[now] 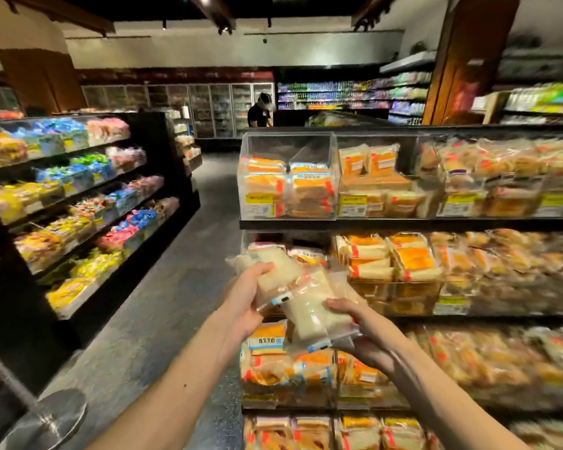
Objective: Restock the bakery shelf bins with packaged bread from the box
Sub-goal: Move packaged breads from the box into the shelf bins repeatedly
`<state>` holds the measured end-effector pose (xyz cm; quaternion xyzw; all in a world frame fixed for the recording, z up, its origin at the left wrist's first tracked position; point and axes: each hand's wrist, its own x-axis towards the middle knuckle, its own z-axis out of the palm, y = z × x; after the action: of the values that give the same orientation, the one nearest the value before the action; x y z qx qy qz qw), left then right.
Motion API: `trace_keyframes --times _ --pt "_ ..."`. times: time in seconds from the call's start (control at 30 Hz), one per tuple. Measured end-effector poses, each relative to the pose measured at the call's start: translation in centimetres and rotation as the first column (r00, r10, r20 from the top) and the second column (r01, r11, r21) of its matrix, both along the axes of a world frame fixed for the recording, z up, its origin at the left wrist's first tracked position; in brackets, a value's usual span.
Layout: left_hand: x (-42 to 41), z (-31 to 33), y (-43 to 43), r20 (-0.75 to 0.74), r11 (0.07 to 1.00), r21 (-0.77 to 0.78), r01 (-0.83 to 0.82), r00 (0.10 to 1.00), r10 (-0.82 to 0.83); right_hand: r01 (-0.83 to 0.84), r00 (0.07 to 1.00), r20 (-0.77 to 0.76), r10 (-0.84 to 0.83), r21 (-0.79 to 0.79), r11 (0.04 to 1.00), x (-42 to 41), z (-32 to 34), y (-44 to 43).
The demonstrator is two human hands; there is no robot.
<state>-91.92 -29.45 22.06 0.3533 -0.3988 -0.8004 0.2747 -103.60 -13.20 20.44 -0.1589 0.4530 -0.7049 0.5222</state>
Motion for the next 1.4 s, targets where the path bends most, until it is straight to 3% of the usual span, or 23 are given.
trace_keyframes --times 0.4,0.57,0.7,0.97,1.03,1.07,1.1,1.17,1.23,1.27,1.3,1.4 --pt "-7.7 1.0 -13.7 -0.011 0.997 -0.036 0.065 0.998 -0.065 0.187 0.982 0.006 -0.188 0.065 0.98 -7.2 1.1 -10.9" --pt "-11.0 3.6 -19.9 -0.003 0.969 -0.091 0.229 0.973 -0.23 0.272 0.961 -0.054 -0.271 0.018 0.962 -10.3 2.9 -16.7" --pt "-14.1 6.0 -22.4 -0.04 0.927 -0.235 0.291 0.95 -0.308 0.319 0.945 -0.066 -0.321 -0.03 0.947 -13.3 4.3 -18.4" --pt "-19.2 12.3 -25.4 -0.055 0.763 -0.62 0.184 0.96 -0.276 0.285 0.949 -0.09 -0.303 -0.167 0.944 -20.2 7.7 -19.0" --pt "-20.5 14.2 -26.7 -0.057 0.638 -0.763 0.099 0.974 -0.22 0.269 0.953 -0.093 -0.287 -0.171 0.948 -21.8 8.5 -18.8" --pt "-21.0 15.1 -27.1 -0.04 0.531 -0.844 0.073 0.98 -0.197 0.26 0.953 -0.113 -0.281 -0.169 0.951 -22.5 8.8 -18.7" --pt "-21.8 15.7 -27.6 0.004 0.373 -0.926 0.06 0.989 -0.149 0.255 0.952 -0.127 -0.278 -0.172 0.951 -23.3 9.0 -18.6" --pt "-24.0 15.9 -28.4 0.132 -0.082 -0.987 0.138 0.988 0.075 0.258 0.95 -0.129 -0.283 -0.179 0.949 -24.6 9.3 -18.3" --pt "-26.7 15.3 -28.9 0.241 -0.497 -0.769 0.401 0.903 0.357 0.246 0.955 -0.119 -0.271 -0.193 0.95 -25.4 9.6 -18.0" --pt "-28.3 14.8 -29.1 0.269 -0.6 -0.59 0.54 0.832 0.484 0.233 0.96 -0.107 -0.258 -0.203 0.951 -25.7 9.7 -17.8" --pt "-29.8 14.2 -29.1 0.276 -0.643 -0.432 0.633 0.771 0.574 0.221 0.964 -0.1 -0.246 -0.213 0.952 -25.9 9.7 -17.8" --pt "-33.7 12.7 -29.2 0.278 -0.64 -0.229 0.733 0.68 0.679 0.184 0.971 -0.114 -0.212 -0.219 0.958 -26.2 9.7 -17.5"
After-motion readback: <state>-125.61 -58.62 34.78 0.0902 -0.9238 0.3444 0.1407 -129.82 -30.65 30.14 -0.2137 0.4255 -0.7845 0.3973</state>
